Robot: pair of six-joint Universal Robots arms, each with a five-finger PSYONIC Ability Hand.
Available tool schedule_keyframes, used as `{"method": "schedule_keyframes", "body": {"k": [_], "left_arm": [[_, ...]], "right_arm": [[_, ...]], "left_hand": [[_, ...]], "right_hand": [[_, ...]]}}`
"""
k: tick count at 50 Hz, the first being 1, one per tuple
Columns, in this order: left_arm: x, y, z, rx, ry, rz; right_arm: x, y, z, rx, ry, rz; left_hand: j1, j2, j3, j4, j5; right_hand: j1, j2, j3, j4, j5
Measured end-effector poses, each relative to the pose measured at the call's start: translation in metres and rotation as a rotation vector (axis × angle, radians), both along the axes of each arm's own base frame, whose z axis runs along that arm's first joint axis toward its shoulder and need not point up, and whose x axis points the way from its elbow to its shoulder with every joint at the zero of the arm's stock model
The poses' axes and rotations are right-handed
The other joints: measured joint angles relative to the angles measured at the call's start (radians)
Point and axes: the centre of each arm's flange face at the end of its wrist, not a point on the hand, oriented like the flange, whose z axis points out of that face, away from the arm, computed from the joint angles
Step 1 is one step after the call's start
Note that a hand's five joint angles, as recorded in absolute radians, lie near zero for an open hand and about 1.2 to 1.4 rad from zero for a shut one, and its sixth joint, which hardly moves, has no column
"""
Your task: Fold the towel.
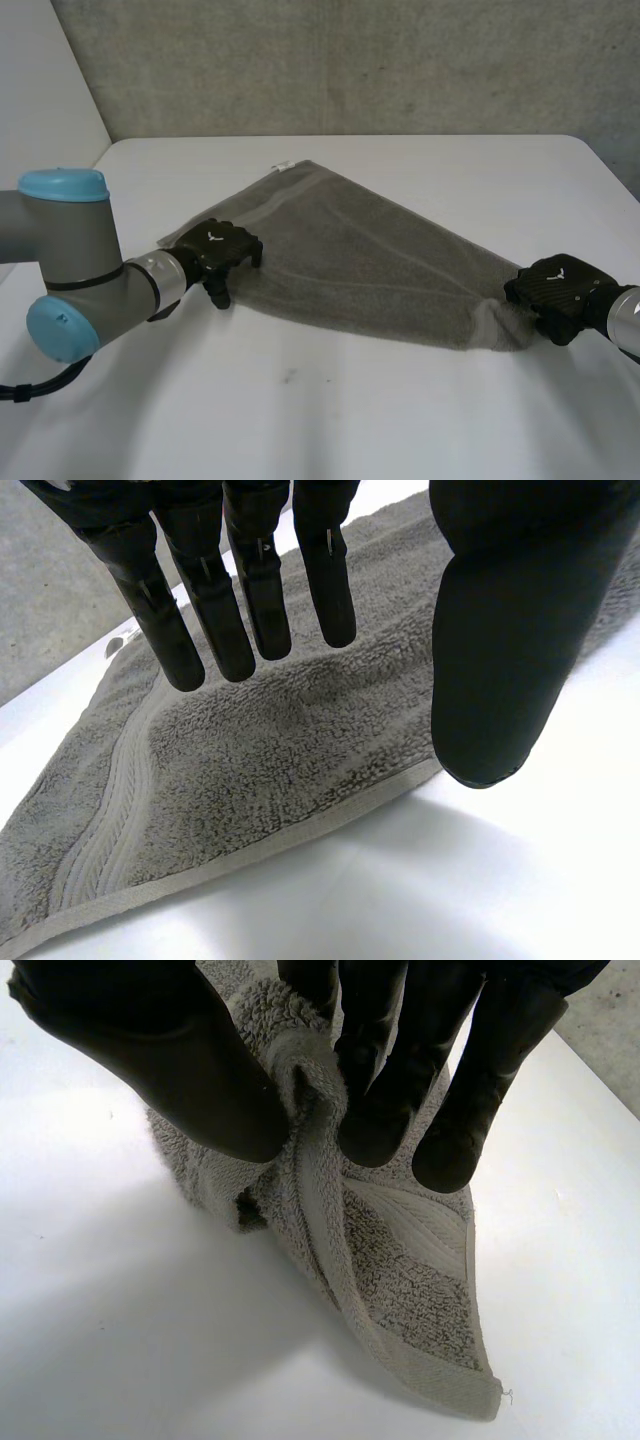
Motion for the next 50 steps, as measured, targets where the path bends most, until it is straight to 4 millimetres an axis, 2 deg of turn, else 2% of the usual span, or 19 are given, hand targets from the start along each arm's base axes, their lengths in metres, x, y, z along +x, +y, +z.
{"method": "schedule_keyframes", "body": {"k": [20,33,50], "left_arm": [[-0.002,-0.007,-0.024,0.006,-0.06,-0.026],[-0.005,-0.013,-0.025,-0.005,-0.054,-0.025],[-0.007,-0.012,-0.029,0.003,-0.055,-0.034]], "right_arm": [[0.0,0.001,-0.002,0.005,-0.001,-0.001],[-0.001,0.001,-0.004,0.004,0.0,-0.002],[-0.001,0.001,-0.006,0.01,0.001,-0.001]], "left_hand": [[0.212,0.214,0.214,0.212,0.209],[0.373,0.376,0.374,0.376,0.372],[0.394,0.397,0.396,0.398,0.393]], "right_hand": [[0.0,0.0,0.0,0.0,0.0],[0.0,0.0,0.0,0.0,0.0],[0.0,0.0,0.0,0.0,0.0]]}}
